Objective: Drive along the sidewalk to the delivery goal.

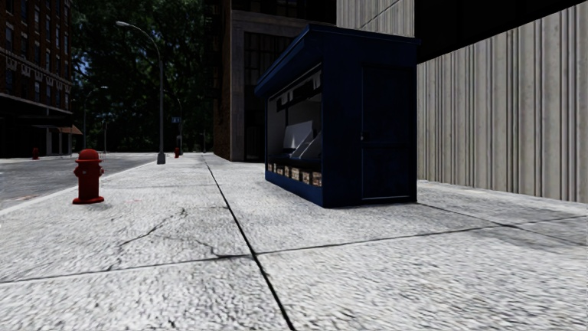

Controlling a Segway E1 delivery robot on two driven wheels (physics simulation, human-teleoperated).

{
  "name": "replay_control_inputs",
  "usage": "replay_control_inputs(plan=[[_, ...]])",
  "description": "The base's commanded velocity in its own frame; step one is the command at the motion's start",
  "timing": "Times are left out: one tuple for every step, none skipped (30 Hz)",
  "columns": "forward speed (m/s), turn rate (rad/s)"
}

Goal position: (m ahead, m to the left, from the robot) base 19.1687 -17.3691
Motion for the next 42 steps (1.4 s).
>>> replay_control_inputs(plan=[[2.0,0.46],[2.0,0.46],[2.0,0.46],[2.0,0.46],[2.0,0.46],[2.0,0.46],[2.0,0.46],[2.0,0.46],[2.0,0.46],[2.0,0.46],[2.0,0.46],[2.0,0.46],[2.0,0.46],[2.0,0.46],[2.0,0.46],[2.0,0.46],[2.0,0.46],[2.0,0.46],[2.0,0.46],[2.0,0.46],[2.0,0.46],[2.0,0.46],[2.0,0.46],[2.0,0.42],[2.0,0.37],[2.0,0.37],[2.0,0.36],[2.0,0.33],[2.0,0.0],[2.0,0.0],[2.0,0.0],[2.0,0.0],[2.0,0.0],[2.0,0.0],[2.0,0.0],[2.0,0.0],[2.0,0.0],[2.0,0.0],[2.0,0.0],[2.0,0.0],[2.0,0.0],[2.0,0.0]])
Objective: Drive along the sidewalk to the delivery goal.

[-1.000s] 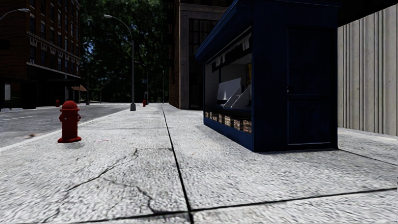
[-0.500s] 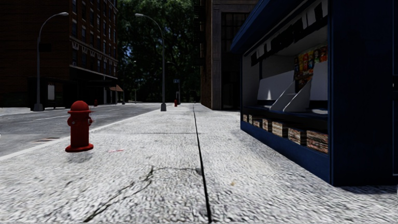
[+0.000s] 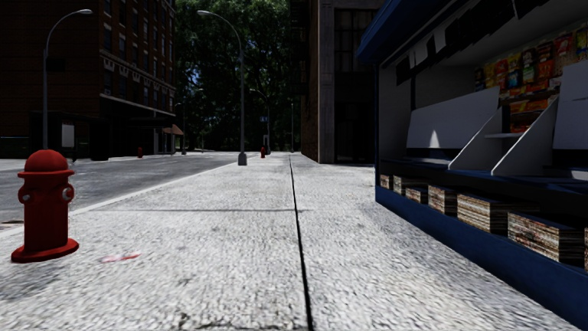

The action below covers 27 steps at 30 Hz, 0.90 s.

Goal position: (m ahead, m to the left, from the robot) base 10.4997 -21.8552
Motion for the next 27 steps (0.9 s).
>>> replay_control_inputs(plan=[[2.0,0.0],[2.0,0.0],[2.0,0.0],[2.0,0.0],[2.0,0.0],[2.0,0.0],[2.0,0.0],[2.0,0.0],[2.0,0.0],[2.0,0.0],[2.0,0.0],[2.0,0.0],[2.0,0.0],[2.0,0.0],[2.0,0.0],[2.0,0.0],[2.0,0.0],[2.0,0.0],[2.0,0.0],[2.0,0.0],[2.0,0.0],[2.0,0.0],[2.0,0.0],[2.0,0.0],[2.0,0.0],[2.0,0.0],[2.0,0.0]])
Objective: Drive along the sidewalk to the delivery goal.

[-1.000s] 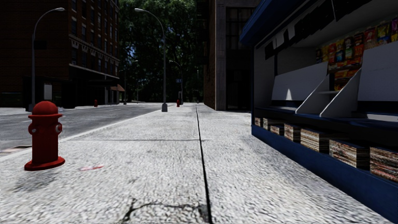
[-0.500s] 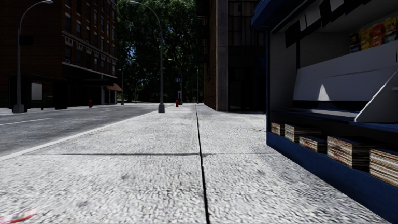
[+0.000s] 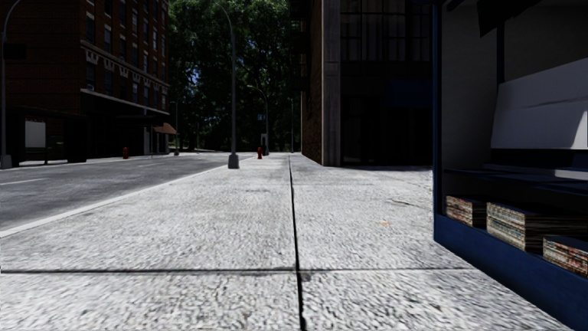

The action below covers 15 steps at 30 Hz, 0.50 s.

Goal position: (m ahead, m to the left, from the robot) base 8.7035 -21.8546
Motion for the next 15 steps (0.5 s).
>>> replay_control_inputs(plan=[[2.0,0.0],[2.0,0.0],[2.0,0.0],[2.0,0.0],[2.0,0.0],[2.0,0.0],[2.0,0.0],[2.0,0.0],[2.0,0.0],[2.0,0.0],[2.0,0.0],[2.0,0.0],[2.0,0.0],[2.0,0.0],[2.0,0.0]])
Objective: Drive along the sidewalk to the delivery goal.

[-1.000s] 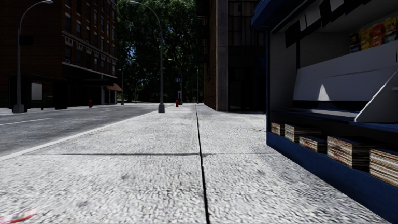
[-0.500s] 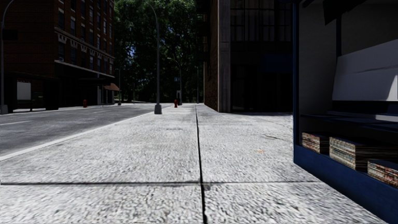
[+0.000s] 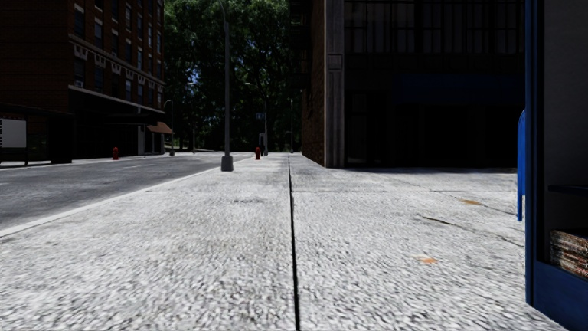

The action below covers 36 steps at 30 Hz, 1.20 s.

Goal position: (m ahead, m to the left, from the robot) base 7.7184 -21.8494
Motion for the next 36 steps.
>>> replay_control_inputs(plan=[[2.0,0.0],[2.0,0.0],[2.0,0.0],[2.0,0.0],[2.0,0.0],[2.0,0.0],[2.0,0.0],[2.0,0.0],[2.0,0.0],[2.0,-0.02],[2.0,-0.1],[2.0,-0.15],[2.0,-0.22],[2.0,-0.22],[2.0,-0.32],[2.0,-0.4],[2.0,-0.42],[2.0,-0.42],[2.0,-0.43],[2.0,-0.43],[2.0,-0.43],[2.0,-0.43],[2.0,-0.43],[2.0,-0.43],[2.0,-0.43],[2.0,-0.43],[2.0,-0.43],[2.0,-0.43],[2.0,-0.43],[2.0,-0.43],[2.0,-0.43],[2.0,-0.43],[2.0,-0.43],[2.0,-0.43],[2.0,-0.43],[2.0,-0.44]])
